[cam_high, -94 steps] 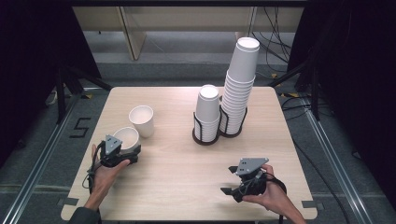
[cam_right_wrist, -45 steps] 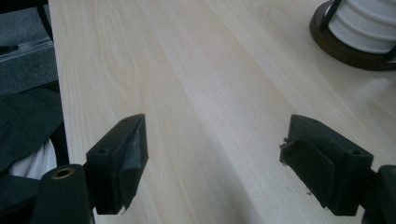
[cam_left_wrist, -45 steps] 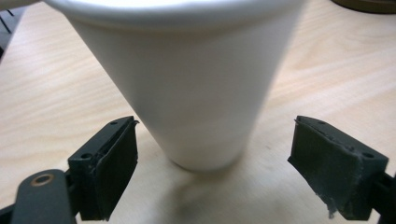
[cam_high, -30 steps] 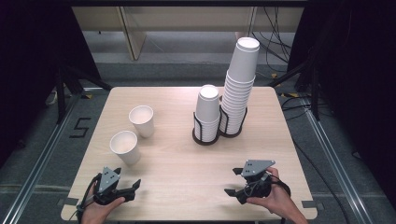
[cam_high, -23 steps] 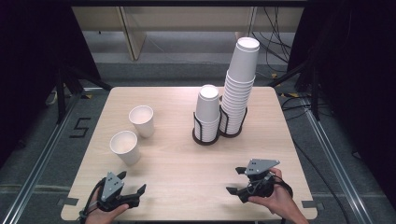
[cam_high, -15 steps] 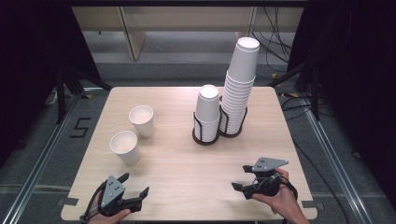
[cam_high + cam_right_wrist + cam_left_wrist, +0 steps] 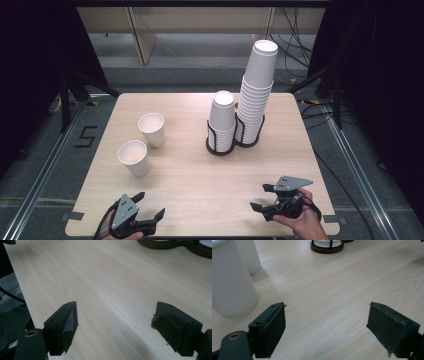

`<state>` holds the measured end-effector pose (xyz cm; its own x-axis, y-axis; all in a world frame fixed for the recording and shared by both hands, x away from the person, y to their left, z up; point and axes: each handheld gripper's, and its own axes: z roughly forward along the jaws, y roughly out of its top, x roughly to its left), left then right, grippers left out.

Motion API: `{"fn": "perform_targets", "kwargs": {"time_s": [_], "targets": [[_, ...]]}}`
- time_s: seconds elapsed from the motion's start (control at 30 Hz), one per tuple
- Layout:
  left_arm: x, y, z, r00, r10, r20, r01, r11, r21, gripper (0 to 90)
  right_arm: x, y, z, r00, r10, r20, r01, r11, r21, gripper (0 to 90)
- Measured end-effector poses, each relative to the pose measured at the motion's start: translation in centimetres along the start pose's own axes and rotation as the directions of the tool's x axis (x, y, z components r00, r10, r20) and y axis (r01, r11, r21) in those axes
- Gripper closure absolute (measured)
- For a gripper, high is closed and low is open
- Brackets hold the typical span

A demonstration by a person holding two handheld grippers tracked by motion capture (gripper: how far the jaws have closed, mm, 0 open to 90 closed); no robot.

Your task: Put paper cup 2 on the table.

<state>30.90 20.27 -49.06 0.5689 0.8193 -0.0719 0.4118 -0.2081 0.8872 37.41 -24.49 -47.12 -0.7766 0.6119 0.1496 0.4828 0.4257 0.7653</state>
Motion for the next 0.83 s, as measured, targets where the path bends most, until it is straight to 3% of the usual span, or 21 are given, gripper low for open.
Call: {"fn": "perform_targets", "kwargs": {"time_s": [0.07, 0.13, 0.2, 0.23, 0.27, 0.4, 0.43, 0.47, 0.77, 0.83], "targets": [[-0.7, -0.3, -0.3, 0.9990, -0.025, 0.037, 0.024, 0.9995, 0.019, 14.5, 0.1, -0.2, 0.0, 1.0000, 0.006, -0.003, -0.006, 1.0000, 0.001, 20.0], [-1.5, -0.4, -0.5, 0.9997, 0.003, 0.026, -0.003, 0.9999, 0.012, 14.4, 0.4, -0.4, -0.1, 0.9998, 0.016, -0.008, -0.016, 0.9999, 0.000, 20.0], [-1.9, -0.3, -0.6, 0.9991, 0.025, 0.034, -0.025, 0.9997, 0.006, 14.4, 0.2, -0.5, 0.0, 0.9998, -0.017, -0.014, 0.017, 0.9999, -0.003, 19.8], [-2.0, -0.3, -0.7, 0.9987, 0.040, 0.033, -0.040, 0.9992, 0.007, 14.4, 0.5, -0.7, 0.1, 0.9994, 0.021, -0.026, -0.021, 0.9998, 0.007, 19.8], [-2.1, -0.2, -0.7, 0.9981, 0.054, 0.028, -0.054, 0.9985, 0.008, 14.4, 0.5, -0.7, 0.1, 0.9997, 0.001, -0.024, -0.001, 0.9999, 0.014, 19.8], [-2.1, -0.3, -0.5, 0.9969, 0.069, 0.037, -0.069, 0.9975, 0.014, 14.4, 0.6, -0.9, 0.2, 0.9998, -0.014, -0.012, 0.015, 0.9998, 0.016, 19.7], [-2.0, -0.3, -0.5, 0.9956, 0.090, 0.028, -0.091, 0.9954, 0.032, 14.4, 0.7, -0.9, 0.3, 0.9997, -0.007, -0.022, 0.007, 0.9998, 0.019, 19.7], [-2.2, -0.3, -0.5, 0.9968, 0.071, 0.036, -0.072, 0.9973, 0.014, 14.4, 0.7, -0.9, 0.3, 0.9997, -0.008, -0.024, 0.009, 0.9998, 0.020, 19.7], [-2.1, -0.2, -0.3, 0.9952, 0.095, 0.027, -0.095, 0.9951, 0.026, 14.4, 1.0, -1.0, 0.6, 0.9996, -0.019, -0.020, 0.020, 0.9996, 0.018, 18.7], [-2.1, -0.2, -0.2, 0.9968, 0.075, 0.028, -0.075, 0.9971, 0.005, 14.4, 0.9, -0.9, 0.7, 0.9996, -0.020, -0.020, 0.020, 0.9996, 0.019, 18.8]]}}
